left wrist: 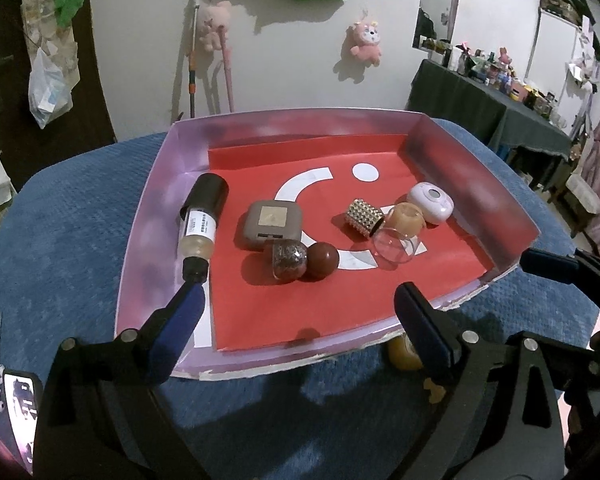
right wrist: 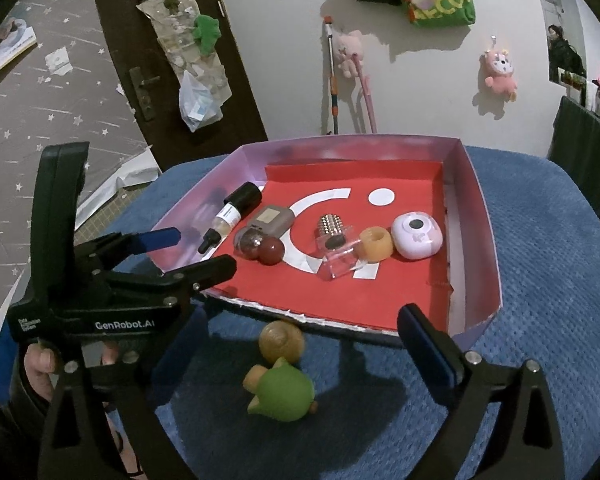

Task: Organize rigid objects
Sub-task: 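Withdraw both tools from the box toward the green toy and amber ring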

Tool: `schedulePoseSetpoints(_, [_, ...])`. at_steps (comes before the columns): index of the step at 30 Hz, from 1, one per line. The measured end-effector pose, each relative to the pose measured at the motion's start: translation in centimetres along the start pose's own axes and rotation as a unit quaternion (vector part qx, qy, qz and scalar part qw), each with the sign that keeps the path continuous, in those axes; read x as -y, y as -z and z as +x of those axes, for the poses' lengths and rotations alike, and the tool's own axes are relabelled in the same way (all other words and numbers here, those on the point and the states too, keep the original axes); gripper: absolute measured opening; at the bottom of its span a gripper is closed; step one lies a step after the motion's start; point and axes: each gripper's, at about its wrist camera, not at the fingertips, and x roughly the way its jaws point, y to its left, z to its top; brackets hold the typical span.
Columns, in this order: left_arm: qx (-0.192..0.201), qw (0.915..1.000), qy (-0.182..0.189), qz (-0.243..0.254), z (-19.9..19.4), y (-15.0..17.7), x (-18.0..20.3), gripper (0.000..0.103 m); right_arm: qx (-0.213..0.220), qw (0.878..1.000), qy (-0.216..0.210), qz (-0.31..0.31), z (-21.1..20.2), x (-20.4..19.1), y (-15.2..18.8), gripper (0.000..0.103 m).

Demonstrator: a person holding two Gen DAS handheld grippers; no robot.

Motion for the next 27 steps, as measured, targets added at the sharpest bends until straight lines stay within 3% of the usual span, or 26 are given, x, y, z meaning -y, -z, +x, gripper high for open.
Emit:
schedulePoseSetpoints(20, [-0.016,0.9993,0.034,0.004,-1.5,2.9,0.4,0.097,-0.025,1.000,0.017,-0.006,0.3,-1.3,3.7,0.098])
schedulePoseSetpoints(27, [-0.022,0.9994,0.018,0.018,-1.1,3.5,1.2,0.097,-0.044,0.998,0.050,-0.022,2.2,-1.3,4.9,0.095])
